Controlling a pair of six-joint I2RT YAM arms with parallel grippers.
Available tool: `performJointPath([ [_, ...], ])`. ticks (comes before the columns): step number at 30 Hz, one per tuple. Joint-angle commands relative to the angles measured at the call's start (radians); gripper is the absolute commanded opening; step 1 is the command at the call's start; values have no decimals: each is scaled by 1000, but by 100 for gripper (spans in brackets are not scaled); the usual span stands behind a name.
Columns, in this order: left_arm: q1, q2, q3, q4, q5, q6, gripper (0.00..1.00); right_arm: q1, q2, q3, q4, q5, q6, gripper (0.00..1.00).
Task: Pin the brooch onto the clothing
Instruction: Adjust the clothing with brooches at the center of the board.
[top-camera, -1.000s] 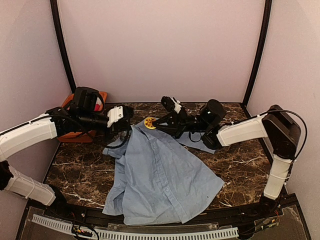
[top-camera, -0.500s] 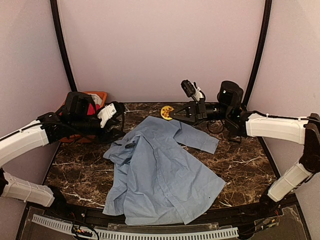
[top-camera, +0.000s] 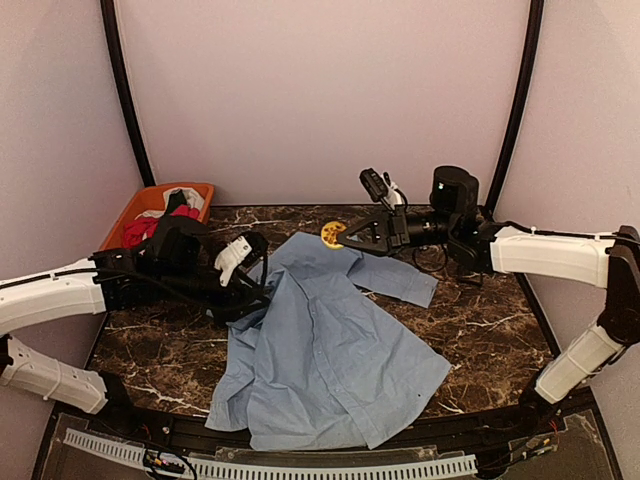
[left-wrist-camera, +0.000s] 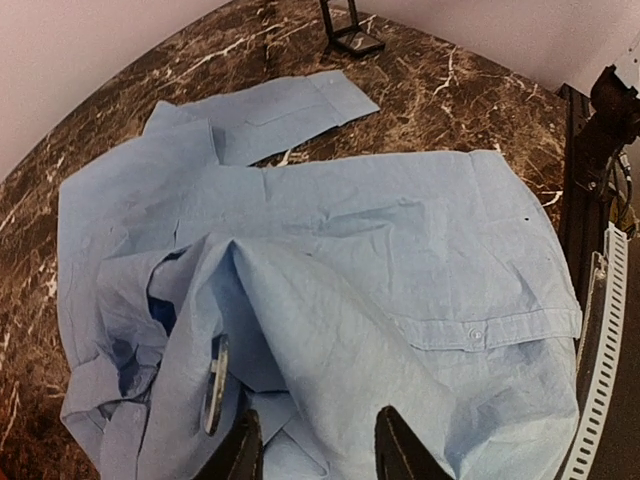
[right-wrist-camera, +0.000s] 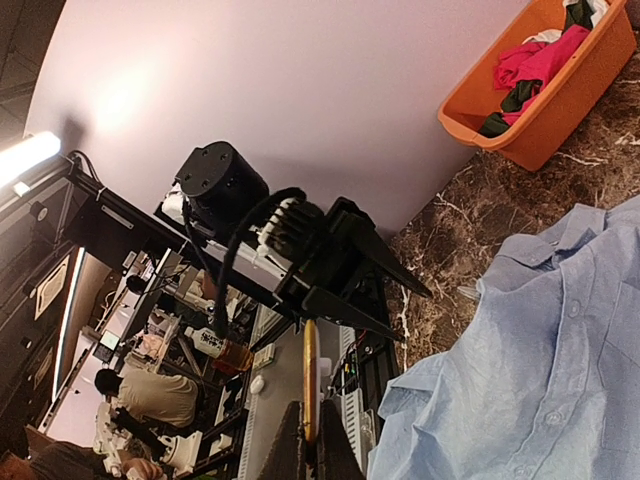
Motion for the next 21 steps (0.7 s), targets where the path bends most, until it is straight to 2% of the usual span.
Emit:
performJointPath([
  [1,-3,53,3,15,-39,-108,38,-1,5,30,41,-20,-13,0],
  [5,-4,96,4,50,-58,-120,39,-1,-9,27,19,-19,-33,0],
  [12,-5,206,53,147,23,-127,39,-2,-18,23,9,-15,-48,0],
  [17,-4,262,67,151,-33,-111,39,-1,-17,36,12,-33,-55,0],
  [19,-4,268,61,162,-45,-108,35,-1,-14,49,3,-58,-73,0],
  [20,-4,267,59,165,-47,-107,24,-1,-11,57,-9,-75,-91,0],
  [21,-4,267,56,171,-47,-106,18,-1,-7,68,-23,-95,-114,0],
])
